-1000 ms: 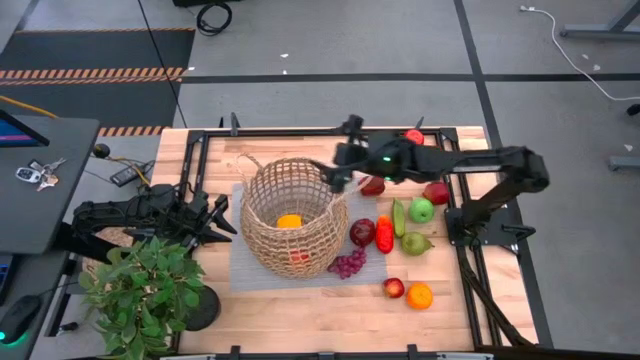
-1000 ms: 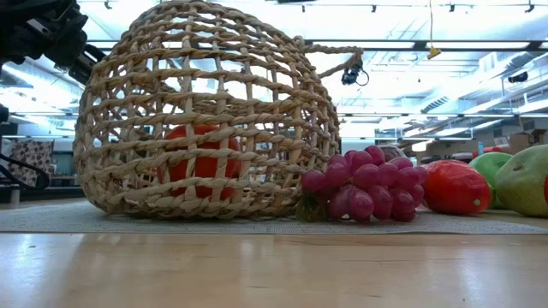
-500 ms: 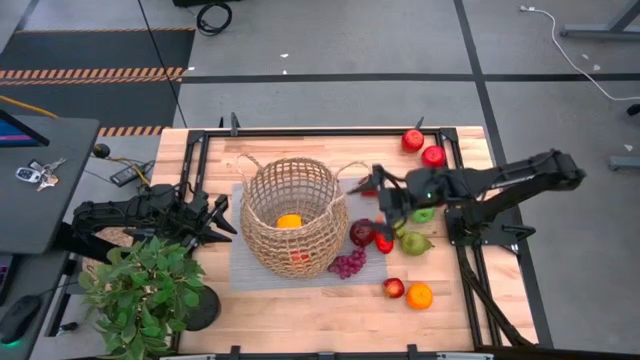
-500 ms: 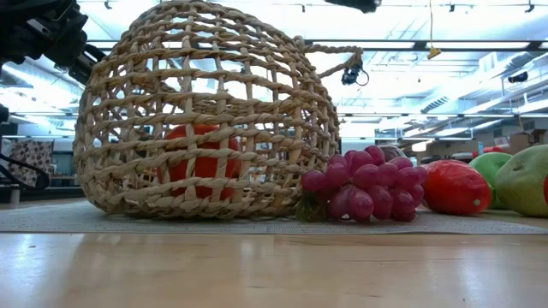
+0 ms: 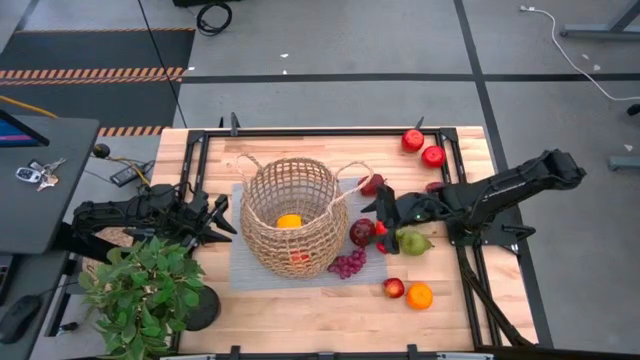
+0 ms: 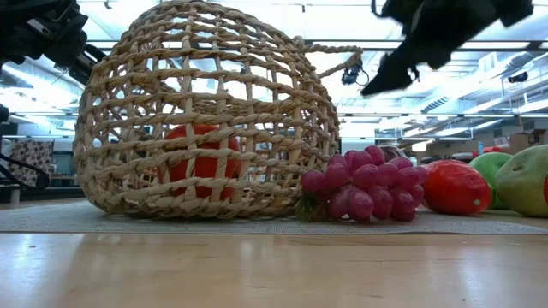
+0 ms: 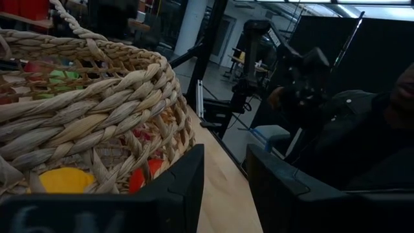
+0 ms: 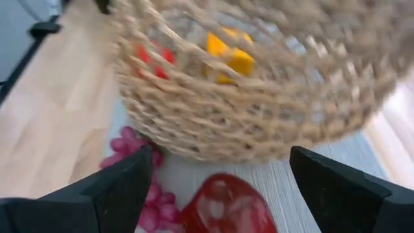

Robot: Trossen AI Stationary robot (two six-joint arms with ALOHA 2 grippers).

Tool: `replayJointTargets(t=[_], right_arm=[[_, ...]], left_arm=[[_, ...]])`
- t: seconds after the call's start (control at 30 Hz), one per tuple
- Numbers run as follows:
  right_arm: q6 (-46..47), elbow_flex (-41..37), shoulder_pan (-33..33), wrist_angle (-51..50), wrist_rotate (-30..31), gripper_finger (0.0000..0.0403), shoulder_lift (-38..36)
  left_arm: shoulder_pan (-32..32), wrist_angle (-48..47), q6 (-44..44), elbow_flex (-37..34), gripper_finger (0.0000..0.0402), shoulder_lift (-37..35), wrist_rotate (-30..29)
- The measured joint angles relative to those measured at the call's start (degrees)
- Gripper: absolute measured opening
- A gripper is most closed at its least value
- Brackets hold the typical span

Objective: Build produce basket
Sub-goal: Put the red apple into the brown basket

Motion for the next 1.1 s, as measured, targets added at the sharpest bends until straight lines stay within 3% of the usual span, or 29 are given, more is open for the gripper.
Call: replayJointTargets(t=[0.3,1.1], right_arm=[[1.18,-3.00,-2.13,3.26,-0.59,0.0397,4.23],[-5.82,-2.74,-4.40,11.60,-5.18,0.0393,20.39]], left_arm=[[0.00,0.00,0.02,0.00,0.0121,-0.02,0.02],[0.00,0.00,0.02,0.00,0.0121,0.00,0.01]])
